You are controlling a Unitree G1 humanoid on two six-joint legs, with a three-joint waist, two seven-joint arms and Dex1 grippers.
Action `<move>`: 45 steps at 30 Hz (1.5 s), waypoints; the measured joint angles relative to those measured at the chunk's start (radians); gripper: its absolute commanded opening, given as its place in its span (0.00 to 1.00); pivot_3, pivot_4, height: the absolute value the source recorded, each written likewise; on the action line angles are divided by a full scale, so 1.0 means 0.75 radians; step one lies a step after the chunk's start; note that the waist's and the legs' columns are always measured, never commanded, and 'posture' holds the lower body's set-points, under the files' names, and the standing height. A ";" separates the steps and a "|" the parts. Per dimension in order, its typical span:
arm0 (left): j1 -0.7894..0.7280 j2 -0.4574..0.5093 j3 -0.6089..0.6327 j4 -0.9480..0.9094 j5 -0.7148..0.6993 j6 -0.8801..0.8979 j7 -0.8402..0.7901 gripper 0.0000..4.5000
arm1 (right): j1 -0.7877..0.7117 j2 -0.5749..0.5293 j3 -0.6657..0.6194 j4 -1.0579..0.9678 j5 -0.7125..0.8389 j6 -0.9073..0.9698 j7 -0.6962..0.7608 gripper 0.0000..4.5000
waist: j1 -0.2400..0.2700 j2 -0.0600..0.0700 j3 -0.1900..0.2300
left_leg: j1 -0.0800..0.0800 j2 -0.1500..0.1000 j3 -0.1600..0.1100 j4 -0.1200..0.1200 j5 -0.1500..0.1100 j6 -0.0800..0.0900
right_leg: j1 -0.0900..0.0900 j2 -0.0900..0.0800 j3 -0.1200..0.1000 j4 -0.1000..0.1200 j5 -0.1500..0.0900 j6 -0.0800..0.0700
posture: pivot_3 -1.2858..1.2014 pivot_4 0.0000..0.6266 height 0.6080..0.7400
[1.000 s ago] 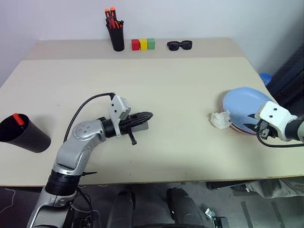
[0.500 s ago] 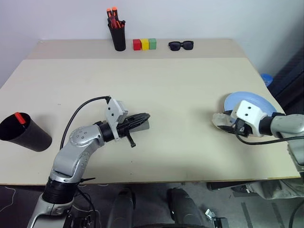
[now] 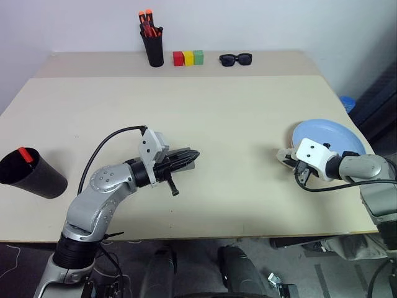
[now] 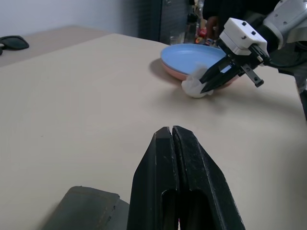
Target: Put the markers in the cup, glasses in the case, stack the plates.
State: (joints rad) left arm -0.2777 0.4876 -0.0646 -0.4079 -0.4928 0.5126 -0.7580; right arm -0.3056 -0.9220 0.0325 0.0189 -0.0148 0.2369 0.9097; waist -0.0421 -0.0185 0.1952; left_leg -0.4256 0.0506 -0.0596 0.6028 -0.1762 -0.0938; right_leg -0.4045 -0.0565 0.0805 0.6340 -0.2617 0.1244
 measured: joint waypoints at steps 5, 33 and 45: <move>0.000 0.002 0.001 0.000 0.000 0.003 -0.002 0.00 | -0.031 -0.027 -0.074 -0.122 0.073 0.116 0.016 0.01 | 0.000 0.000 0.000 | 0.000 0.000 0.000 0.001 0.000 0.000 | 0.000 0.000 0.000 0.000 0.000 0.000 | 0.52 0.24 1.00; 0.175 0.035 0.269 0.009 0.075 -0.083 0.206 0.00 | -0.311 0.055 -0.155 0.219 0.250 0.022 0.076 0.66 | -0.006 0.001 0.000 | -0.001 0.000 0.001 0.005 -0.004 0.006 | 0.001 0.000 0.001 0.000 0.000 0.000 | 0.52 0.24 1.00; 0.557 0.140 0.616 -0.062 0.091 -0.119 0.229 0.00 | -0.294 0.218 -0.180 0.177 0.517 0.181 0.187 0.66 | 0.006 0.000 0.001 | -0.002 0.000 0.001 0.008 -0.004 0.006 | 0.002 -0.002 0.000 -0.002 0.000 -0.002 | 0.52 0.24 1.00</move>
State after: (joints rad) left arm 0.1404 0.5928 0.3976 -0.4543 -0.4246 0.4232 -0.5860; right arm -0.5264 -0.7585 -0.1023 0.1514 0.3731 0.3723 1.0499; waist -0.0377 -0.0184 0.1956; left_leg -0.4272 0.0503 -0.0585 0.6089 -0.1795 -0.0896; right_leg -0.4027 -0.0578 0.0806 0.6323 -0.2616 0.1232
